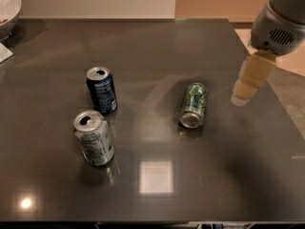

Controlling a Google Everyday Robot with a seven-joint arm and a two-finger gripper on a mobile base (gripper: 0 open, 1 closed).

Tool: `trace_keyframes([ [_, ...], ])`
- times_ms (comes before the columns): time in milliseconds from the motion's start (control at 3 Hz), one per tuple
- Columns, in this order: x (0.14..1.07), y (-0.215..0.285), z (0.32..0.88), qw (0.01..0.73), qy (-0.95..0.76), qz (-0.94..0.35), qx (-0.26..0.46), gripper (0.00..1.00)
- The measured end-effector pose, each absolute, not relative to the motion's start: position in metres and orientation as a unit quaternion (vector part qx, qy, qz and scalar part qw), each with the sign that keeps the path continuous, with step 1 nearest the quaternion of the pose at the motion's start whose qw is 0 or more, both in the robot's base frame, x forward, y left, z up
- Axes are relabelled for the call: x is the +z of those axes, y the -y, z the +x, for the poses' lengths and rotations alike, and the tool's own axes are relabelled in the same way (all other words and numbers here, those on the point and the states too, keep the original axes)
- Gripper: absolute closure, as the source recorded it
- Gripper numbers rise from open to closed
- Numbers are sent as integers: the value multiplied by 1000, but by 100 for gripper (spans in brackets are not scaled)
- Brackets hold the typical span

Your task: Place green can upright

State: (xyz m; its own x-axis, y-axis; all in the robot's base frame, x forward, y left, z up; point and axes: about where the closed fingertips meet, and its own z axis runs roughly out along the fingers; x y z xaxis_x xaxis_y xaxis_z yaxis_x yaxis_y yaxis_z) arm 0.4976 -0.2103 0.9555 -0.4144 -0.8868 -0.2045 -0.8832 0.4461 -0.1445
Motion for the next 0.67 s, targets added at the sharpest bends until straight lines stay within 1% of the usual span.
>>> trace_keyframes([
  [667, 941, 179, 522, 126, -899, -420, 11, 0],
])
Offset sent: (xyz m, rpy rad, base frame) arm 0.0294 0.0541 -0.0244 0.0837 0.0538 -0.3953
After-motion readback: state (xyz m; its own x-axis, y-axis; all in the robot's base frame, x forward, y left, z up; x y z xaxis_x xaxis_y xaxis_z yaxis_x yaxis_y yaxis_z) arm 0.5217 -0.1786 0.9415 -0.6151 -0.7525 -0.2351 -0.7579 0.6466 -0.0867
